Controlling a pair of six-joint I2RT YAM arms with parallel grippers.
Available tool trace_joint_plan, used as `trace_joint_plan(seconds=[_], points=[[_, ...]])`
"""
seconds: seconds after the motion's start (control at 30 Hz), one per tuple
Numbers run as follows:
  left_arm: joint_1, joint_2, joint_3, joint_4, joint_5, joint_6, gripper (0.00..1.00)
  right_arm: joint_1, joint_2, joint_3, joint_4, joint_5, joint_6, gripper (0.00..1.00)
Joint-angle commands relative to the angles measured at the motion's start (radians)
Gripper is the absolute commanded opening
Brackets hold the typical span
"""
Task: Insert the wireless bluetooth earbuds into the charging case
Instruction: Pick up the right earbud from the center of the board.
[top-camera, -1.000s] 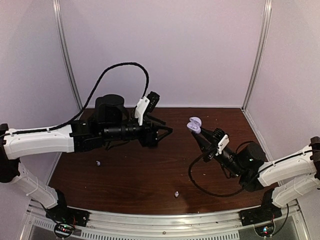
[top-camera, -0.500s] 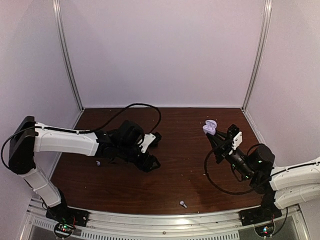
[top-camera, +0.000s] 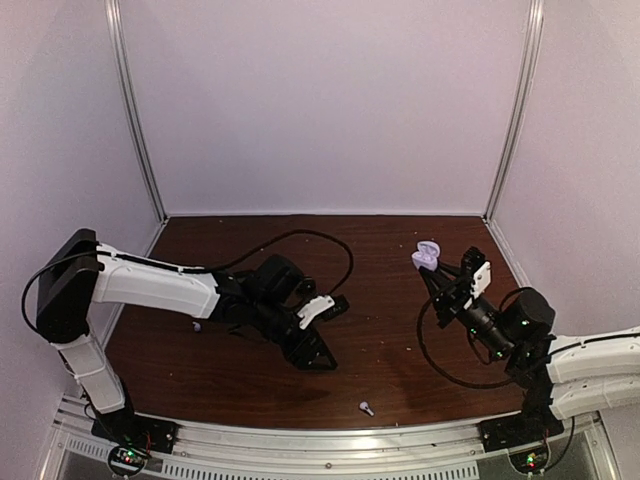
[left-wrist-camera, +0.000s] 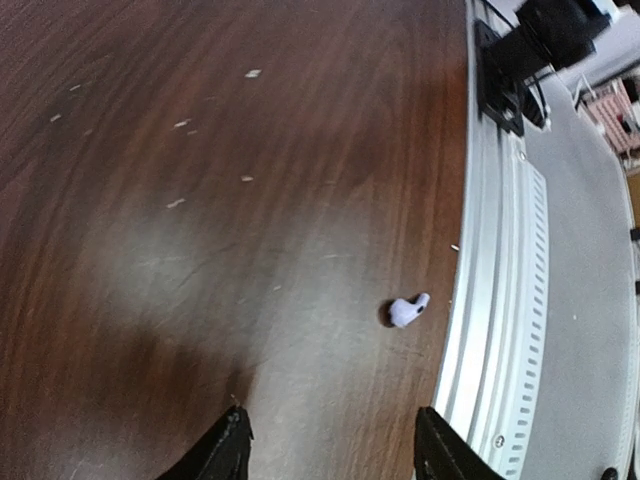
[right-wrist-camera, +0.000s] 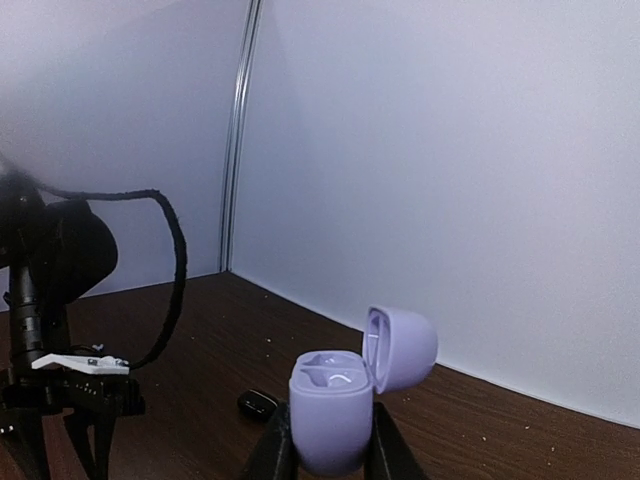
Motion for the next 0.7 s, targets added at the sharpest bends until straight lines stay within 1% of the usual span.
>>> trace_joint_plan(seconds=[0.0, 0.07, 0.17, 0.23, 0.33, 0.47, 0.57, 0.67], points=[[-0.15, 0.056, 0.073, -0.045, -0.089, 0.219, 0.56, -0.01, -0.047, -0.022, -0.027, -0.001, 0.027, 0.0], [-0.173, 0.059, 0.035, 0.03, -0.103, 0.292, 0.55, -0.013, -0.064, -0.027, -0.033, -0.009, 0.03, 0.0], [-0.175, 0.037, -0.058, 0.247, -0.076, 0.38, 0.55, -0.015, -0.084, -0.027, -0.045, -0.012, 0.036, 0.0], [-0.176, 0.027, -0.111, 0.363, -0.068, 0.444, 0.56, -0.017, -0.101, -0.028, -0.053, -0.015, 0.037, 0.0], [-0.176, 0.046, -0.152, 0.489, -0.056, 0.521, 0.56, -0.019, -0.119, -0.029, -0.063, -0.02, 0.038, 0.0], [-0.176, 0.099, -0.169, 0.568, -0.028, 0.591, 0.54, -0.022, -0.134, -0.029, -0.082, -0.021, 0.035, 0.0], [-0.176, 0.115, -0.187, 0.629, 0.004, 0.611, 0.53, -0.024, -0.148, -0.03, -0.09, -0.02, 0.036, 0.0], [-0.176, 0.136, -0.183, 0.645, 0.041, 0.624, 0.51, -0.025, -0.152, -0.029, -0.096, -0.019, 0.034, 0.0]])
